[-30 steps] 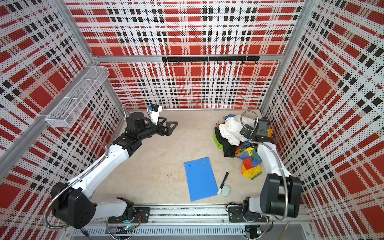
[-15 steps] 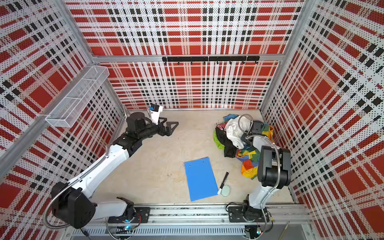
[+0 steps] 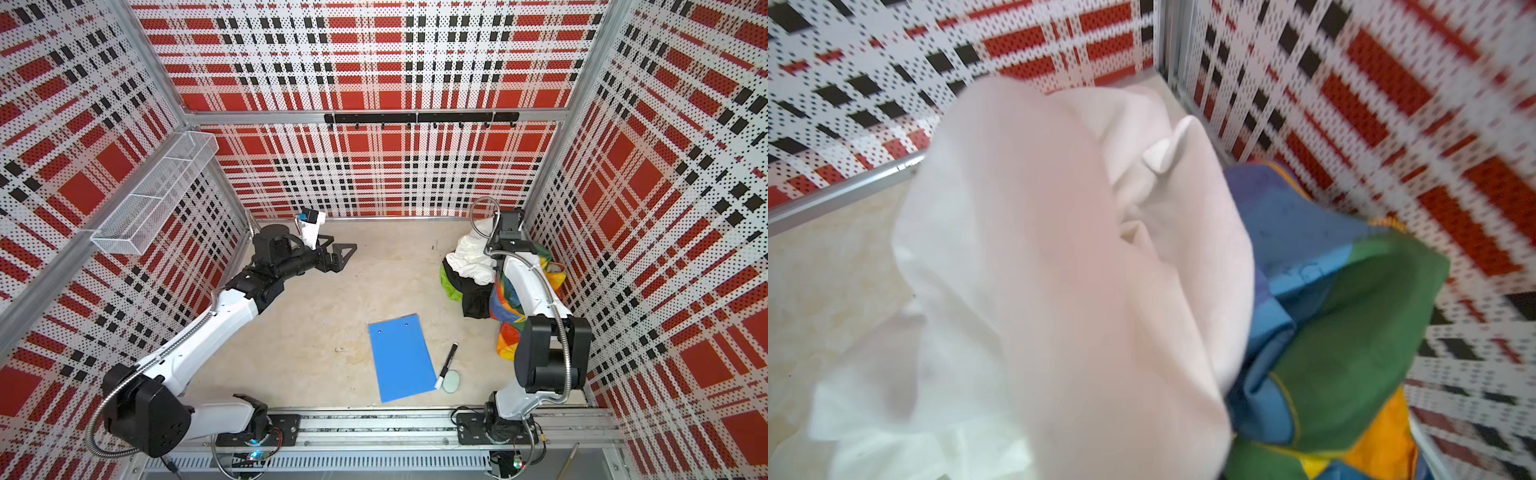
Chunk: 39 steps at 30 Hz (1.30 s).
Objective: Pick out a specific cloth from the pile
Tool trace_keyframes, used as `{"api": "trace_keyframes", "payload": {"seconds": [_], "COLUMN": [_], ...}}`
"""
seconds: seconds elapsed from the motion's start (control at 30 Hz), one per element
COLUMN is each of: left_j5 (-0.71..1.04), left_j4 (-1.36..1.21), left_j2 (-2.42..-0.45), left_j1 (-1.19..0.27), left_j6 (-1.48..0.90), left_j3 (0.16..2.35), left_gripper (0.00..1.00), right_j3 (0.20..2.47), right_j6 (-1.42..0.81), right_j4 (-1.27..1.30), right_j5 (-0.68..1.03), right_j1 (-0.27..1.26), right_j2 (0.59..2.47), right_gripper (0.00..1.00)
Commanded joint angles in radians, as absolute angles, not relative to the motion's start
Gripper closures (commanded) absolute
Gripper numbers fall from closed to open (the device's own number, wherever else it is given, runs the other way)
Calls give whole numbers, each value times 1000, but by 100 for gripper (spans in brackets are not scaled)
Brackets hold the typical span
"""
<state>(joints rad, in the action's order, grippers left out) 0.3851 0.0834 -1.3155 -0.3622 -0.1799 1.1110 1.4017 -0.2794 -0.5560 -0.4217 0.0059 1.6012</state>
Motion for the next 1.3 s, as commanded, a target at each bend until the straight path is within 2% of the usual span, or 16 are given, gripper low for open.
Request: {"api": "trace_keyframes", "payload": {"seconds": [0.0,0.1,0.37,0.6,0.67,0.77,1.0,1.03,1.27], "left_j5": [391,392,398,397,396,401,407,407,414], "left_j4": [77,75,73,72,71,71,68,69,63], "left_j2": [-1291,-1290,-1292,-1293,-1294,-1294,-1290,-1288,-1289], "left_j1": [-352,-352,-354,-353,-353,-352,-352,-352,-355], "left_j6": [-184,-184,-189,-190,-191,-194,-198,-198,-204], "left_j3": [1132,1133,1132,1132,1133,1132,1132,1131,1131], "left_gripper": [1,1,1,1,1,1,1,1,1], "right_j3": [1539,1614,1593,1569,1571,1545,1433,1402,1133], "right_j6": [-192,-161,-167,-214,-219,-218,-255,-268,-376], "right_j4": [-535,-568,-567,-538,-531,-509,-515,-515,-508], "right_j5": [-651,-695,-570,-422,-399,-370,-279,-260,-72], "right_j1": [79,135,211,216,216,213,141,121,-61], "right_j2": [1582,1658,1877,2061,2056,1967,1671,1623,1330], "right_gripper": [100,100,98,87,80,53,3,0,0]}}
